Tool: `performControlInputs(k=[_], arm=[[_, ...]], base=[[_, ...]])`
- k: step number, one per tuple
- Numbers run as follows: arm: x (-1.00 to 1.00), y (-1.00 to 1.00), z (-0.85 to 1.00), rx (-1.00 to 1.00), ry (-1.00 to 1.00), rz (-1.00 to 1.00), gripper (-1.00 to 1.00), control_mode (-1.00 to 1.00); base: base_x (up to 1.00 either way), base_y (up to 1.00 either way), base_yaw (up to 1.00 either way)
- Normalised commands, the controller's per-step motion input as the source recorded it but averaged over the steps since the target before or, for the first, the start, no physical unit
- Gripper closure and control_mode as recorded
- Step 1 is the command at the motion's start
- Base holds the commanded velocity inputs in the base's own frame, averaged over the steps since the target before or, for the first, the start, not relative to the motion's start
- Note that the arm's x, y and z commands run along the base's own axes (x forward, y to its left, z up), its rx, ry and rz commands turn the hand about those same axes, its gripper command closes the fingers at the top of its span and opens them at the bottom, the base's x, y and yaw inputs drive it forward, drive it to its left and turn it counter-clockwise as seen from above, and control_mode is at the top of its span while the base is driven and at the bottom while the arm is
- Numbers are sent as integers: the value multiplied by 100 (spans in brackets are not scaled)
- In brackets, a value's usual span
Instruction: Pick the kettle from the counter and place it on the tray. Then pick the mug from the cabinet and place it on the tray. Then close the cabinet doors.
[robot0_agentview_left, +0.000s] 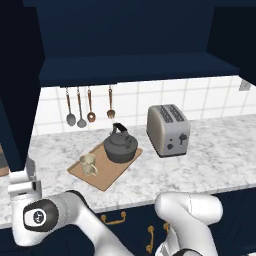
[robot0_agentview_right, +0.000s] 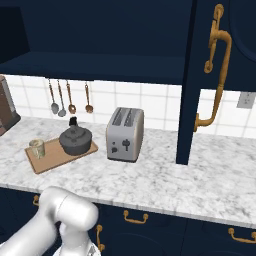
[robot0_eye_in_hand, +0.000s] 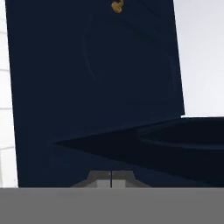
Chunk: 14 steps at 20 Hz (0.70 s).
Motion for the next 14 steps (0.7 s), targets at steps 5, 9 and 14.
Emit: performControlInputs(k=[5,9,14], arm=[[0,57,17,-2,-26,-6,100,-100],[0,56,4,0,-26,-10,100,-100],[-14,15,5,0,-19,-6,100,-100]], base=[[0,0,0],[0,0,0],[0,0,0]])
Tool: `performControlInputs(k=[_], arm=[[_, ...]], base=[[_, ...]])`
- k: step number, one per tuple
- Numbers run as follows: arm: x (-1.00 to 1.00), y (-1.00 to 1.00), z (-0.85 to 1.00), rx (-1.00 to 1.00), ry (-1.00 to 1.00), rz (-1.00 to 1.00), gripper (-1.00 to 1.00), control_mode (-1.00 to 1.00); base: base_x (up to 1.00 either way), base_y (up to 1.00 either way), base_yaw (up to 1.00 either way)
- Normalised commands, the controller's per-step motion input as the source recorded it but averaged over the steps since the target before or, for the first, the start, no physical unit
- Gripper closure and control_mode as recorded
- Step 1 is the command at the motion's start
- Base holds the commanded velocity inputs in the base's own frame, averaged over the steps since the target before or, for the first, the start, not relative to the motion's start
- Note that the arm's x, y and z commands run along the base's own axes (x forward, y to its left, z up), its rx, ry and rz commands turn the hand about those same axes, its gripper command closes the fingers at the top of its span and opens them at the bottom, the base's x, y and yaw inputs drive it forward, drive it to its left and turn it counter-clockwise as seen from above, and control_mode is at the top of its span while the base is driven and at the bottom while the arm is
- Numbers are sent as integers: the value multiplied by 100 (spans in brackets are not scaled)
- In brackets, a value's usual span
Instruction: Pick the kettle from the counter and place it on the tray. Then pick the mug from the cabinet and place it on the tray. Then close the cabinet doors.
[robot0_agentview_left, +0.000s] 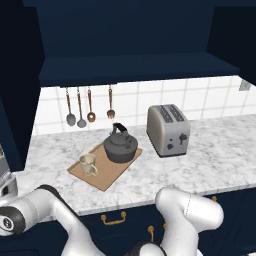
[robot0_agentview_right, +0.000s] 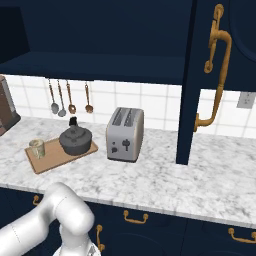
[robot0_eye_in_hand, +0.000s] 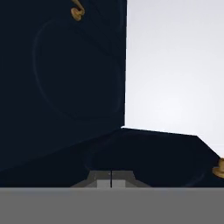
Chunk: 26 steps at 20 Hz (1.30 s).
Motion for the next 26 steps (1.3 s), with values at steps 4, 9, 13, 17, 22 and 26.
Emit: performControlInputs(k=[4,9,13,17,22,26], arm=[[-39,-5,19,4,-16,0,100,-100],[-21,-4,34,10,-22,0,100,-100],[-17,-29,22,12,-20,0,100,-100],[-28,-46,19,15,-23,3,100,-100],[-43,-48,33,19,-25,6,100,-100],[-48,-50,38,21,-17,3,100,-100]], base=[[0,0,0],[0,0,0],[0,0,0],[0,0,0],[0,0,0],[0,0,0]])
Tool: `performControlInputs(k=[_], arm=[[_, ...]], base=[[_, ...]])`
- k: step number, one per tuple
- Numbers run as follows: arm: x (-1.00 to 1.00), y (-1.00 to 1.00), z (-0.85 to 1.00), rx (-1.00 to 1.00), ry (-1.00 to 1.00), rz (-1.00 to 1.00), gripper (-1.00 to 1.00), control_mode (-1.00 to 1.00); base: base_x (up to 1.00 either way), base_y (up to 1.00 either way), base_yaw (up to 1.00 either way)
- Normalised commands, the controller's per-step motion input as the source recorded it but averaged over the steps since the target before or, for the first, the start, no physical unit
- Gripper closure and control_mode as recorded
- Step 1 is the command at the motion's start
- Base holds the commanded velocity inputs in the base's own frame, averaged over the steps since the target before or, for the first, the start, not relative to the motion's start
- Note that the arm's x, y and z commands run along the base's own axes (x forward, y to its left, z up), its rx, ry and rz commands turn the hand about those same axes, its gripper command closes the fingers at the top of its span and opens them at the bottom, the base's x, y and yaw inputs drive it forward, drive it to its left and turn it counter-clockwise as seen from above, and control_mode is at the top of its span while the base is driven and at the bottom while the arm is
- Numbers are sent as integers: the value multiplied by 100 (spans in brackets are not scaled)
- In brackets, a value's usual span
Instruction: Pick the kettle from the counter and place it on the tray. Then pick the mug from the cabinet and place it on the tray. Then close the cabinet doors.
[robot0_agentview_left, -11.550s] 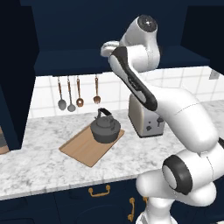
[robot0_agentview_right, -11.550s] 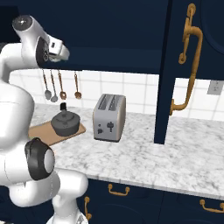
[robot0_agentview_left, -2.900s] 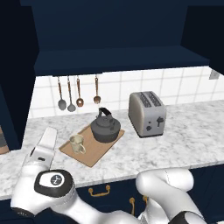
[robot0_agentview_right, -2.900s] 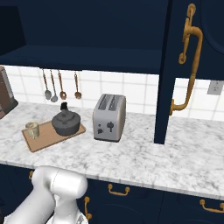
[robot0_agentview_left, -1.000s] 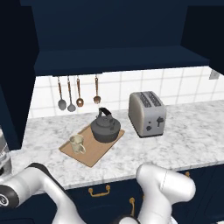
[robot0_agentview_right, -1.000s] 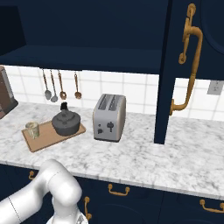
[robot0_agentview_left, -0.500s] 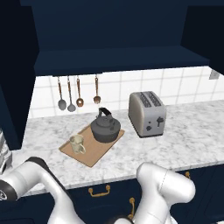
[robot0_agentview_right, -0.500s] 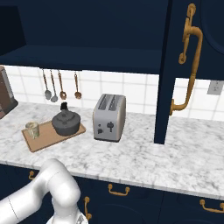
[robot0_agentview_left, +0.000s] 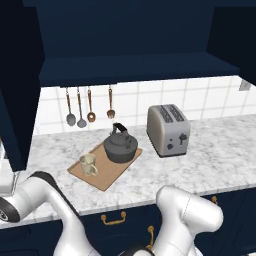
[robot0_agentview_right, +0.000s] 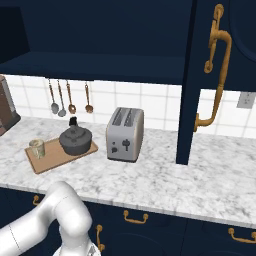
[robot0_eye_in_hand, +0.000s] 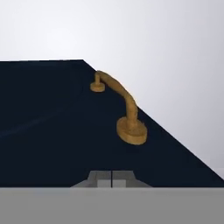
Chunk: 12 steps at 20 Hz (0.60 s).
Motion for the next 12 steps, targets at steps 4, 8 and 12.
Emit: performControlInputs(k=[4,8,12], arm=[[-48,-60,24,21,-12,5,100,-100],[-51,-72,19,24,-13,1,100,-100],[-53,-86,20,20,-1,0,100,-100]], base=[[0,0,0],[0,0,0],[0,0,0]])
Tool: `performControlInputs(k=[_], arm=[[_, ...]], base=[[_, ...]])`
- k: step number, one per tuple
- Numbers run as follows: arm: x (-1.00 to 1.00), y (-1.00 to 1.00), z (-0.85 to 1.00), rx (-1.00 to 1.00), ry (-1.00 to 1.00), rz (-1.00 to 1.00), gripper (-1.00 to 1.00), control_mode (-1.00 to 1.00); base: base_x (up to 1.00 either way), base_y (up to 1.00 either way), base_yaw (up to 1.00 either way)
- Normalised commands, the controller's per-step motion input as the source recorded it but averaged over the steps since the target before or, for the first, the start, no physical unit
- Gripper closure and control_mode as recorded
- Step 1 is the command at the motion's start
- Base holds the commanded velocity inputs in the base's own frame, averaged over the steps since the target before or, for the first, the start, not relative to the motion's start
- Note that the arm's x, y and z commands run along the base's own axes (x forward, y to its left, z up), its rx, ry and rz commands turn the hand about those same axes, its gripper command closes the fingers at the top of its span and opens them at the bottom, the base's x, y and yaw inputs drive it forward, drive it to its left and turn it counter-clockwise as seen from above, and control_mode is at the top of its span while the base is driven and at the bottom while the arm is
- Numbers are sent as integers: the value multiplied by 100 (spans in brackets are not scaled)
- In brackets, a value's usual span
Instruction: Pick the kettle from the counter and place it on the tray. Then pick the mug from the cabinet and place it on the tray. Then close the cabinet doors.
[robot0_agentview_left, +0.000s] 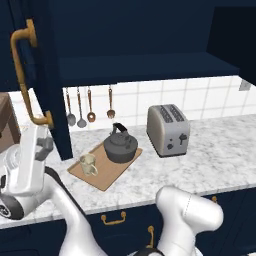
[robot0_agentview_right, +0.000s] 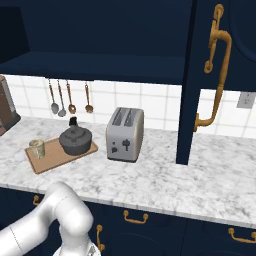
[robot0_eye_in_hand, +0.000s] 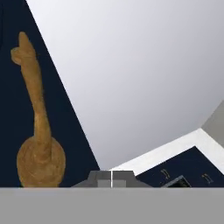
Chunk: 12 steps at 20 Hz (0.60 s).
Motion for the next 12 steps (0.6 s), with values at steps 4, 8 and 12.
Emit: performControlInputs(k=[4,8,12], arm=[[-8,-80,35,16,31,0,100,-100],[30,-56,28,16,47,0,100,-100],[77,-45,-3,17,32,0,100,-100]], base=[[0,0,0],[0,0,0],[0,0,0]])
